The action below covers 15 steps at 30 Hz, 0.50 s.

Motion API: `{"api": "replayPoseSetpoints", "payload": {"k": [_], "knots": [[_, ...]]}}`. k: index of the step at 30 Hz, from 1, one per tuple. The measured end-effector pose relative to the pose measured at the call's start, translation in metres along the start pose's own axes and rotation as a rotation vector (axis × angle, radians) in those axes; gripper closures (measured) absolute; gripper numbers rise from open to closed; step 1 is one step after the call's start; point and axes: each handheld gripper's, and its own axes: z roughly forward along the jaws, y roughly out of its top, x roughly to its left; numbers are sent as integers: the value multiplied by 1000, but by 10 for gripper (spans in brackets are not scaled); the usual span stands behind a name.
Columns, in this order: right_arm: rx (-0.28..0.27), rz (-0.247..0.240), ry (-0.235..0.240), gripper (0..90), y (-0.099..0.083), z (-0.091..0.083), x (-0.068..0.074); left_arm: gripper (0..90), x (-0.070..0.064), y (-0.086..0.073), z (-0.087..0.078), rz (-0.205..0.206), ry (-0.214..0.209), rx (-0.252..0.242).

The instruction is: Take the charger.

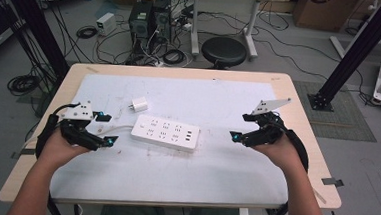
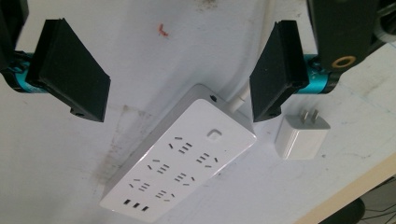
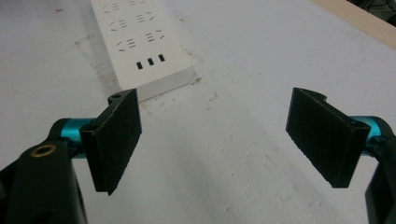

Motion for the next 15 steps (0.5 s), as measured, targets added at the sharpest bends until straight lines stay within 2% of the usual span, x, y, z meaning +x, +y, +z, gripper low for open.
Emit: {"api": "replayPoseSetpoints", "payload": {"k": [7,11,13,14,15], "knots": [[6,1,3,186,0,0,1,203,6,7,-2,-15,27,3],[6,-2,4,186,-1,2,2,203,14,14,1,-19,39,-1],[6,-2,1,186,-2,2,3,203,22,18,6,-27,52,18],[0,-3,2,186,-2,2,3,203,30,23,13,-26,94,63],[0,-3,2,186,-2,2,3,200,30,23,13,-26,94,63]]}}
